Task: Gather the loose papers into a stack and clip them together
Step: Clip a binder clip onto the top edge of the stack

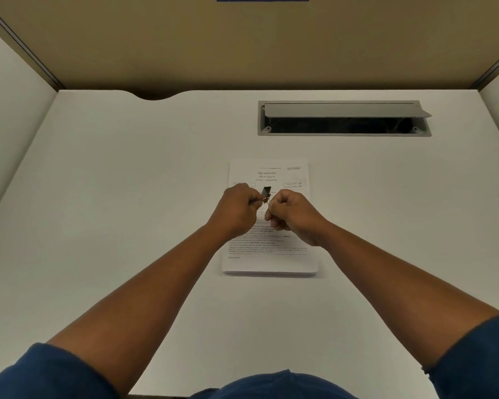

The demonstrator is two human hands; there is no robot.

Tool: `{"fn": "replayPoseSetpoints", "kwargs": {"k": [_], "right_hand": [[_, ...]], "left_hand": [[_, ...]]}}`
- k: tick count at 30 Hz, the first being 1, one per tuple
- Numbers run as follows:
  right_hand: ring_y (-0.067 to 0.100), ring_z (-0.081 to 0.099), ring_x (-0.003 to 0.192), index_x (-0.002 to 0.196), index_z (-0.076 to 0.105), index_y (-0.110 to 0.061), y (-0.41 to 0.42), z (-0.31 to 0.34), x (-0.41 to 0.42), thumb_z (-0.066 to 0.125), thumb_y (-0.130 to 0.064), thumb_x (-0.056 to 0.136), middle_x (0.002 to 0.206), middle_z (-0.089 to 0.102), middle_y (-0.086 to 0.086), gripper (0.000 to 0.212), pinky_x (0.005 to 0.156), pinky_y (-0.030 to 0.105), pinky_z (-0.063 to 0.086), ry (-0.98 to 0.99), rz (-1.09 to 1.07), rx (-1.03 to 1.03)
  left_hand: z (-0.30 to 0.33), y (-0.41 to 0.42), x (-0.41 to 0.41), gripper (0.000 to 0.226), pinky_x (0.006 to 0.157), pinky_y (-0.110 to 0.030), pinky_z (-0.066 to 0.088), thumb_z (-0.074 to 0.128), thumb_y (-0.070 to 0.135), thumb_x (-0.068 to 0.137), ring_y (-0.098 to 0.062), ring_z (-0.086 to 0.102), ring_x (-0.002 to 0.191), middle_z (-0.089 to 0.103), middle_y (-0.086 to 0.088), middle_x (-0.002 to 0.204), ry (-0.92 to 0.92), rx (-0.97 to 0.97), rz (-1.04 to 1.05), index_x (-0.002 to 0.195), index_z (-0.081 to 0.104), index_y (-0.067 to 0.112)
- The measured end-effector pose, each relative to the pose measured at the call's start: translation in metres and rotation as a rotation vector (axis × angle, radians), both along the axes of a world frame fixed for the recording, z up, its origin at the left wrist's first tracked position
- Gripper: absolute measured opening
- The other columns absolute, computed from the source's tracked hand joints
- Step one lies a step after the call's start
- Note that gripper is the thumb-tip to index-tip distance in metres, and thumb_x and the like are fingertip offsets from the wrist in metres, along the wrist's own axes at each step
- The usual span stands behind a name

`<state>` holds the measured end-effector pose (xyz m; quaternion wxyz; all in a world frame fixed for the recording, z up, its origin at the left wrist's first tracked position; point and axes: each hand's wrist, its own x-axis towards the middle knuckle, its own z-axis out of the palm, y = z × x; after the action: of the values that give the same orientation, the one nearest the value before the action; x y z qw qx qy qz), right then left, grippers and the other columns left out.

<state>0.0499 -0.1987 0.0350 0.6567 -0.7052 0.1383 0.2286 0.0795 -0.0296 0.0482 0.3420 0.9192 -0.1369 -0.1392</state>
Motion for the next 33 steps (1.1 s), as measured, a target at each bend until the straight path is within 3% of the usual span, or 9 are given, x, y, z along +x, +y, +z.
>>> {"fn": "replayPoseSetpoints", "kwargs": {"k": [5,8,11,13,17,20,26,30,33], "right_hand": [[0.016,0.063,0.066,0.099,0.059,-0.011,-0.008,-0.005,0.003,0.057,-0.011,0.101,0.084,0.072,0.012,0.002,0.062,0.029,0.052,-0.043,-0.012,0.051],[0.015,0.063,0.065,0.106,0.062,-0.012,-0.009,-0.007,0.005,0.053,-0.007,0.102,0.085,0.071,0.012,0.011,0.062,0.029,0.052,-0.048,0.010,0.045],[0.014,0.062,0.065,0.104,0.065,-0.012,-0.011,-0.006,0.007,0.052,-0.003,0.101,0.085,0.071,0.012,0.016,0.064,0.029,0.052,-0.053,0.014,0.050],[0.013,0.062,0.064,0.102,0.066,-0.010,-0.012,-0.004,0.009,0.053,-0.001,0.101,0.083,0.071,0.010,0.016,0.063,0.028,0.052,-0.054,0.005,0.076],[0.011,0.062,0.064,0.095,0.066,-0.008,-0.011,-0.004,0.009,0.053,0.003,0.100,0.082,0.071,0.010,0.018,0.065,0.026,0.052,-0.041,0.011,0.146],[0.012,0.067,0.067,0.095,0.067,-0.007,-0.009,-0.005,0.009,0.055,0.005,0.098,0.082,0.073,0.009,0.017,0.067,0.025,0.056,-0.026,0.000,0.190],[0.021,0.072,0.084,0.089,0.070,-0.003,-0.010,-0.009,0.007,0.064,0.011,0.090,0.086,0.073,0.010,0.015,0.079,0.028,0.060,-0.014,-0.109,0.255],[0.022,0.072,0.097,0.104,0.071,-0.005,-0.005,-0.010,0.010,0.054,0.015,0.094,0.102,0.074,0.013,0.028,0.090,0.029,0.058,-0.013,-0.128,0.275],[0.020,0.070,0.099,0.113,0.069,-0.002,-0.001,-0.005,0.013,0.043,0.015,0.095,0.111,0.073,0.016,0.036,0.089,0.029,0.057,0.002,-0.162,0.257]], "left_hand": [[-0.004,0.003,0.012,0.012,0.075,-0.025,0.048,0.067,0.013,0.095,-0.012,0.061,0.083,0.068,0.002,0.090,-0.023,-0.018,0.066,0.094,0.079,0.012],[-0.001,0.002,0.016,0.004,0.070,-0.020,0.051,0.079,0.015,0.086,-0.004,0.069,0.072,0.074,0.008,0.077,0.026,-0.181,0.195,0.082,0.077,0.018],[-0.003,0.003,0.018,0.007,0.068,-0.024,0.055,0.081,0.015,0.083,-0.009,0.069,0.066,0.074,0.005,0.072,0.112,-0.355,0.316,0.082,0.075,0.018],[-0.003,0.003,0.020,0.003,0.066,-0.024,0.053,0.078,0.013,0.087,-0.009,0.065,0.067,0.074,0.002,0.075,0.221,-0.512,0.383,0.088,0.075,0.015],[-0.002,0.000,0.019,0.009,0.076,-0.030,0.058,0.065,0.014,0.098,-0.017,0.070,0.085,0.076,-0.005,0.093,0.617,-0.755,0.467,0.101,0.074,0.011],[-0.001,-0.001,0.018,0.014,0.078,-0.034,0.059,0.058,0.014,0.102,-0.023,0.070,0.086,0.073,-0.010,0.100,0.809,-0.801,0.502,0.103,0.072,0.012],[0.000,0.005,0.023,0.007,0.075,-0.032,0.062,0.064,0.003,0.096,-0.025,0.072,0.091,0.072,-0.013,0.106,0.912,-0.853,0.520,0.099,0.068,0.008],[-0.003,0.005,0.022,0.006,0.078,-0.034,0.064,0.065,0.002,0.095,-0.031,0.072,0.096,0.070,-0.014,0.108,0.964,-0.813,0.454,0.093,0.066,0.008],[-0.002,0.002,0.020,0.003,0.078,-0.038,0.064,0.064,0.007,0.097,-0.032,0.076,0.090,0.073,-0.014,0.102,0.965,-0.755,0.410,0.095,0.064,0.010]]}}
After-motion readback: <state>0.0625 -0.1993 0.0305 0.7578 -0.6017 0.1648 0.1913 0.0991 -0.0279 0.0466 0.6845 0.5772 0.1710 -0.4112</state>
